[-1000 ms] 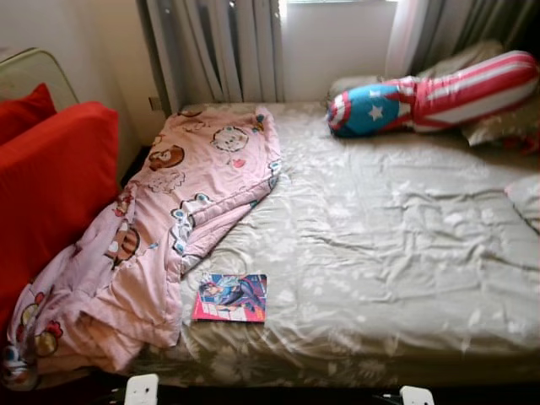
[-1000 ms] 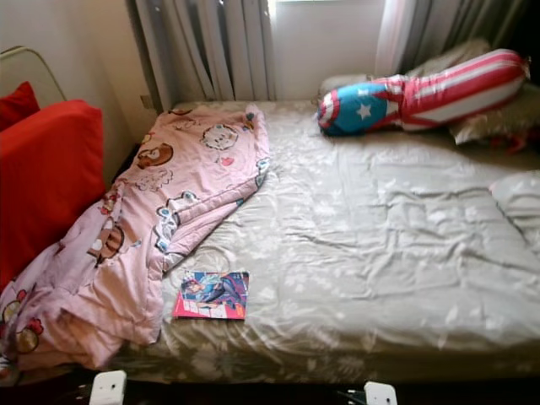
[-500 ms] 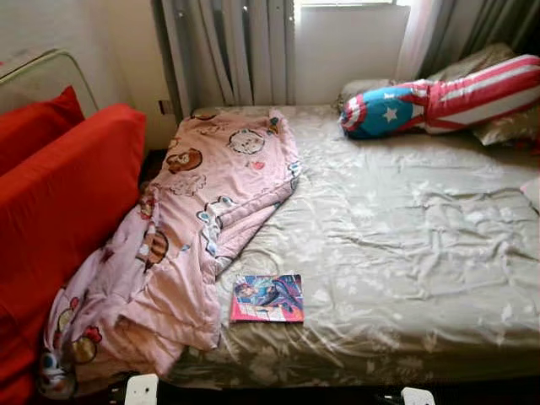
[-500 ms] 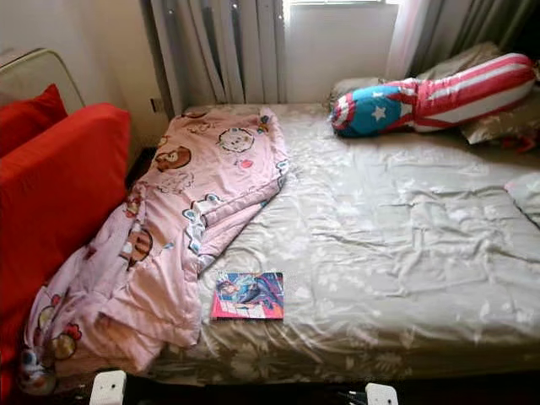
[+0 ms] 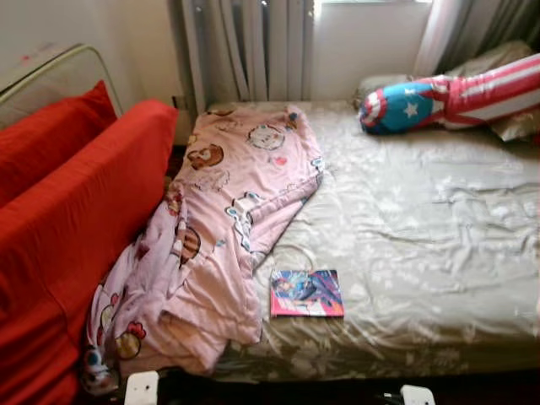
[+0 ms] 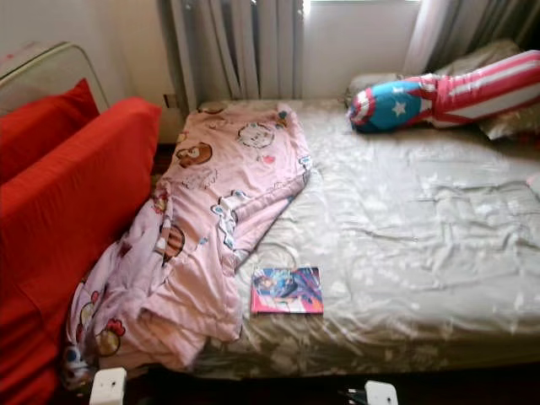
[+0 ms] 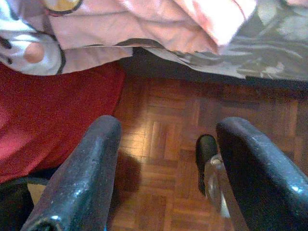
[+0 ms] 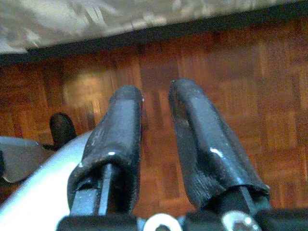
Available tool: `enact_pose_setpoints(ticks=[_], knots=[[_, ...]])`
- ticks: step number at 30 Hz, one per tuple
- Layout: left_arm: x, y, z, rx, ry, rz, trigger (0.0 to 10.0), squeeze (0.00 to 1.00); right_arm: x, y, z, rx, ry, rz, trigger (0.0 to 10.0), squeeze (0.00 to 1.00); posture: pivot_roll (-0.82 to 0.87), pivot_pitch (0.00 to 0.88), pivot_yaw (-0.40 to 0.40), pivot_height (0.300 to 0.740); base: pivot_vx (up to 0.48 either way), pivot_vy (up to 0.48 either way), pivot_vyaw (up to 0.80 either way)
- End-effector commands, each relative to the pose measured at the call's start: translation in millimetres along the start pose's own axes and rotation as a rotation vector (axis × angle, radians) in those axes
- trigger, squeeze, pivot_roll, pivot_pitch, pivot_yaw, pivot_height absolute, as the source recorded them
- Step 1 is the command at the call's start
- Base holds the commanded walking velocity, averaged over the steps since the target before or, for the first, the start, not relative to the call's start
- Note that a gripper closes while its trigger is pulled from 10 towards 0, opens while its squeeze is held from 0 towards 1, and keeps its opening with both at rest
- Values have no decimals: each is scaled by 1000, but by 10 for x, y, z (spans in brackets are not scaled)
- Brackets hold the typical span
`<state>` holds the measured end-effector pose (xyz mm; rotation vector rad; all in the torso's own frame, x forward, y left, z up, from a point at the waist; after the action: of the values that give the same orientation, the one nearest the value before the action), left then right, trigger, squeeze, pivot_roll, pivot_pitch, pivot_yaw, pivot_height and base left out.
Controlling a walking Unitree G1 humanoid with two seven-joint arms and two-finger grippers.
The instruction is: Clean up the room
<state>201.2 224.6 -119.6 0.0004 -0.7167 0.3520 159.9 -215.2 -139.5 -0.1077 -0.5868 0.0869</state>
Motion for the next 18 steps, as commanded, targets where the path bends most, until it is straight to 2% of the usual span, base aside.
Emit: enact_pose_setpoints(ticks=[1, 9, 18], knots=[[12, -24, -2, -27, 1, -33, 10000, 0, 2, 12, -2, 4, 1, 0, 10000, 0, -46, 0, 22, 740, 0, 0, 0], [44, -58, -13, -50, 3, -67, 10000, 0, 9, 18, -3, 10, -3, 2, 10000, 0, -45, 0, 21, 740, 0, 0, 0], [21, -117, -14, -49, -3, -40, 10000, 0, -24, 31, 5, 15, 5, 6, 10000, 0, -51, 0, 32, 740, 0, 0, 0]])
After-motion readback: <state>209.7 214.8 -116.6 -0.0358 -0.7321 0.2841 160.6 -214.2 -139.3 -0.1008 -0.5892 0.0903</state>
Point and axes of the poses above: a point about 5 cm out from each wrist's last joint towards the gripper, its own z axis pointing back from the gripper into the wrist, its own x axis along the axis of the wrist's last joint, y = z × x, the point moved 5 cm from there along -z, pointing out of the wrist towards the gripper, and after that the axes turned 14 degrees about z, right-handed, at the moved point
